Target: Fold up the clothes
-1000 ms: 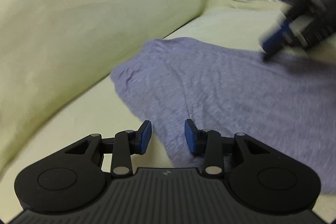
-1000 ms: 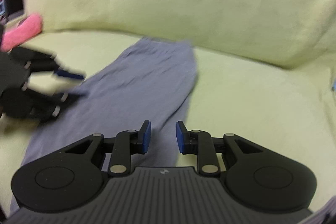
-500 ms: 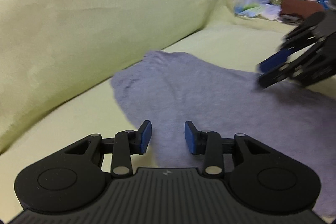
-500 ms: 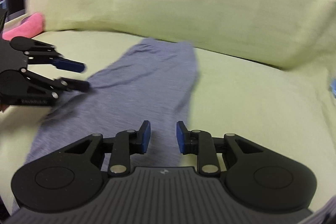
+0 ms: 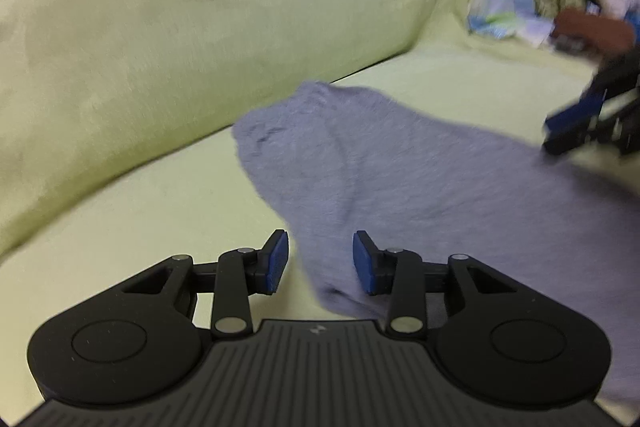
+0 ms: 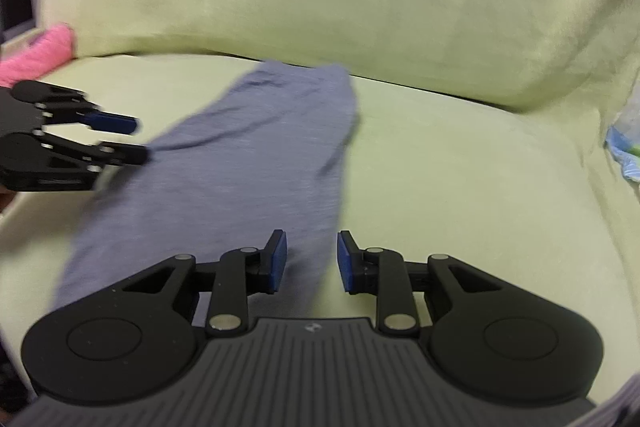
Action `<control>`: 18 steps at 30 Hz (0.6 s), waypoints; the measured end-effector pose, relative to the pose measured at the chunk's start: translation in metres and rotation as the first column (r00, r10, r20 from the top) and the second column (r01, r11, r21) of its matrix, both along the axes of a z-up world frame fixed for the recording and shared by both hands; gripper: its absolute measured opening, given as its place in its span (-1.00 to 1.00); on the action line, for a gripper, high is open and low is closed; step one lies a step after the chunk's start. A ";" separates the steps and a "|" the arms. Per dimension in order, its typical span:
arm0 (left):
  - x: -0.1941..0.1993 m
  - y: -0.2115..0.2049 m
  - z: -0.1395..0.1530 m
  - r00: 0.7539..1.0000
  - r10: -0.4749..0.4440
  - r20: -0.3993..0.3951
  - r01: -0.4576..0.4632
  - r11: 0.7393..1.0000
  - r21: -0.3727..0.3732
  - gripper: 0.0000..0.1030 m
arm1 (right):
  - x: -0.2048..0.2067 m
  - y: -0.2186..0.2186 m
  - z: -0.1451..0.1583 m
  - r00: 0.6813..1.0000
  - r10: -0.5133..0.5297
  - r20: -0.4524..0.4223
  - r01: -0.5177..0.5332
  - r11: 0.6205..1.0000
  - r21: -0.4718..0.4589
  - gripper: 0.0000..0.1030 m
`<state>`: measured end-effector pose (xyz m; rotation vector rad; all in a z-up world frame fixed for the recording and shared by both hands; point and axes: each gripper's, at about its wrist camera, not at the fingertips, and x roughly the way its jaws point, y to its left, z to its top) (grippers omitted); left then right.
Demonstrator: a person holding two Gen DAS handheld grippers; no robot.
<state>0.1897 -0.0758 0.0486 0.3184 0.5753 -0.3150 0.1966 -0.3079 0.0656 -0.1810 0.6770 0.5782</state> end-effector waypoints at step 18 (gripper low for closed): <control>-0.089 -0.015 0.012 1.000 -0.016 0.017 0.015 1.000 0.013 -0.14 | -0.076 -0.057 0.012 0.990 -0.139 -0.035 0.139 0.990 0.005 -0.55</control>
